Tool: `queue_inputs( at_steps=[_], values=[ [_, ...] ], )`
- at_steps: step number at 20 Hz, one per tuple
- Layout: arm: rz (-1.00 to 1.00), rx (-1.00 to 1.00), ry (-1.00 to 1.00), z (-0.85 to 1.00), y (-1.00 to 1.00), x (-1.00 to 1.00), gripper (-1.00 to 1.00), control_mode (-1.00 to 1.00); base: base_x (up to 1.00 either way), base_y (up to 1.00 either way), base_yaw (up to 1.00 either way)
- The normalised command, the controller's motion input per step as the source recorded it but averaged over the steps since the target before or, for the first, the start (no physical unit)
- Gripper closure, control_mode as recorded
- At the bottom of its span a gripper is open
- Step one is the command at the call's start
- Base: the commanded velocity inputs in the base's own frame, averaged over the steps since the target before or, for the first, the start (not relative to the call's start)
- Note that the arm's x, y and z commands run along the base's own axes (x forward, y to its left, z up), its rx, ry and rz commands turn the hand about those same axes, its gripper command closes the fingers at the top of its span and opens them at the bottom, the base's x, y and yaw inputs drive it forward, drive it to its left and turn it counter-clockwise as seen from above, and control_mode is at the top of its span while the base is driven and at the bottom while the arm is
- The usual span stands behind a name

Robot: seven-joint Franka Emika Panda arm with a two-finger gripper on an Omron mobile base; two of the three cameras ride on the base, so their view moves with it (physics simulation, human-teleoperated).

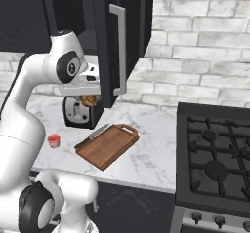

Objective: Pick the bread, place it on the cutting board, pick the jam, place it on the counter, and close the cabinet.

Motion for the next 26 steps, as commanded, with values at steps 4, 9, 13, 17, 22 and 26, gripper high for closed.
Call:
queue_inputs(
  at_steps=[4,9,13,17,22,26],
  values=[
    [0.00,0.00,-0.05,-0.40,0.00,0.00,1.00,-1.00,0.00,0.00,0.00],
    [0.00,0.00,-0.02,-0.38,0.00,0.00,1.00,-1.00,0.00,0.00,0.00],
    [0.00,0.00,0.00,-0.36,0.00,0.00,1.00,-1.00,0.00,0.00,0.00],
    [0.00,0.00,0.00,-0.32,0.00,0.01,1.00,-1.00,0.00,0.00,0.00],
    [0.00,0.00,0.00,-0.33,0.00,0.04,1.00,-1.00,0.00,0.00,0.00],
    [0.00,0.00,0.00,-0.33,0.00,0.07,1.00,-1.00,0.00,0.00,0.00]
  ],
)
